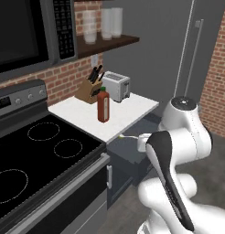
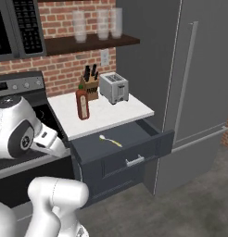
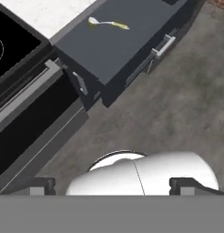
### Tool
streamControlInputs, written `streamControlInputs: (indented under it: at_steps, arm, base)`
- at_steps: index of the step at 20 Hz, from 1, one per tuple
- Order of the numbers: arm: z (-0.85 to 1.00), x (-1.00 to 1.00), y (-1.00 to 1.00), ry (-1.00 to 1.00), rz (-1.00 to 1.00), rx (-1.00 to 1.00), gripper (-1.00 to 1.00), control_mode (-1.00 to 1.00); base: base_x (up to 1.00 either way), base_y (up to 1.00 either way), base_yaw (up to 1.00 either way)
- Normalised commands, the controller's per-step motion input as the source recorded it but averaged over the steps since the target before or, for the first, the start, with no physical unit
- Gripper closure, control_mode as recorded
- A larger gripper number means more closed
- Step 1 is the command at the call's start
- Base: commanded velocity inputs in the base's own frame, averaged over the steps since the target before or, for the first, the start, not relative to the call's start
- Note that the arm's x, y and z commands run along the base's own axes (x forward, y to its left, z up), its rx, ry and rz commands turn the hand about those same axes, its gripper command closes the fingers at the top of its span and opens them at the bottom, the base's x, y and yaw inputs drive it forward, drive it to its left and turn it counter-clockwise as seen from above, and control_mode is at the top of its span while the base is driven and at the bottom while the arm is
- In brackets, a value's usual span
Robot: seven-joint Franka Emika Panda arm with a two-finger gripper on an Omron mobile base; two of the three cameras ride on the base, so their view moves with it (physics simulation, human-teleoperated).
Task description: Pick the dish brush from the drawer and place it on the counter.
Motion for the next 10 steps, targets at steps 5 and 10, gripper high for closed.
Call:
streamControlInputs:
  at_steps: [5,10]
  arm:
    - [-0.09,0.22,-1.00,0.23,-0.19,0.01,-1.00,-1.00]
    - [-0.30,0.23,-1.00,0.18,-0.16,0.00,-1.00,-1.00]
  base:
    - [0.00,0.00,0.00]
    - [0.00,0.00,0.00]
